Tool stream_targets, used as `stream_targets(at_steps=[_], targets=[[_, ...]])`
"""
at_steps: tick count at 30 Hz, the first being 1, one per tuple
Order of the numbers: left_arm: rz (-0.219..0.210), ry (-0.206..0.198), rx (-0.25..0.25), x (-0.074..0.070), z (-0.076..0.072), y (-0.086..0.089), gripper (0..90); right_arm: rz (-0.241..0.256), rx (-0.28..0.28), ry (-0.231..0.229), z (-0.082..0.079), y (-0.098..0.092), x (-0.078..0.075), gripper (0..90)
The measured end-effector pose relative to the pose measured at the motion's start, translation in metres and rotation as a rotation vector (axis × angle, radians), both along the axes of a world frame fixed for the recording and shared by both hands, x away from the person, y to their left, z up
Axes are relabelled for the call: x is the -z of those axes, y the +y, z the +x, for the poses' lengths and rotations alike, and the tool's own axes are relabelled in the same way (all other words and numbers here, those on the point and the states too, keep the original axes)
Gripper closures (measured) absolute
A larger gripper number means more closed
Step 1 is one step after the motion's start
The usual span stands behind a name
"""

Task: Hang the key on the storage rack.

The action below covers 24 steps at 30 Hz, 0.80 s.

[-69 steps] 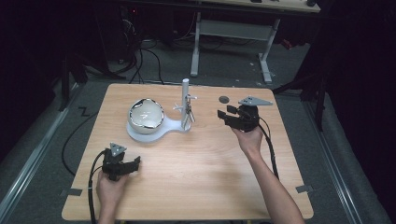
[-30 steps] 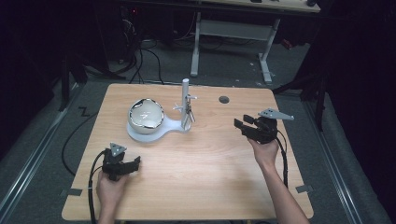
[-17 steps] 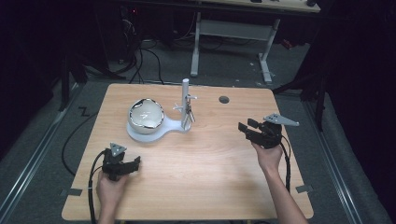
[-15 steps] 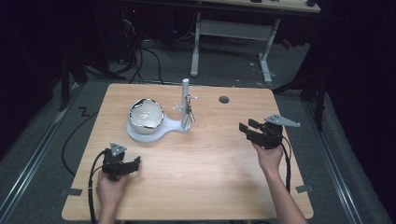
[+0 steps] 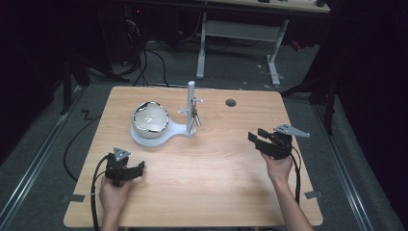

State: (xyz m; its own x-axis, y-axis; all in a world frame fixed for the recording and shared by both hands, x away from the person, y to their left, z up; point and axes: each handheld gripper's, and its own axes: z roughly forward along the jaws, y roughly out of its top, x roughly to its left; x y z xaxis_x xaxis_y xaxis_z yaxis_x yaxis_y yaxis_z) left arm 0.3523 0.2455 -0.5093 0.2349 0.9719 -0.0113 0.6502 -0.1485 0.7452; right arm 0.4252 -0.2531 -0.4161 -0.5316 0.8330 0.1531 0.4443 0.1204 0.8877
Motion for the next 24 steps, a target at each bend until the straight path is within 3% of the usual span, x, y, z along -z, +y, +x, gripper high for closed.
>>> stream_targets(at_steps=[24], targets=[[0.000, -0.001, -0.003, 0.000, 0.000, 0.000, 22.6, -0.029, 0.029, 0.048, -0.006, -0.007, 0.029, 49.8]])
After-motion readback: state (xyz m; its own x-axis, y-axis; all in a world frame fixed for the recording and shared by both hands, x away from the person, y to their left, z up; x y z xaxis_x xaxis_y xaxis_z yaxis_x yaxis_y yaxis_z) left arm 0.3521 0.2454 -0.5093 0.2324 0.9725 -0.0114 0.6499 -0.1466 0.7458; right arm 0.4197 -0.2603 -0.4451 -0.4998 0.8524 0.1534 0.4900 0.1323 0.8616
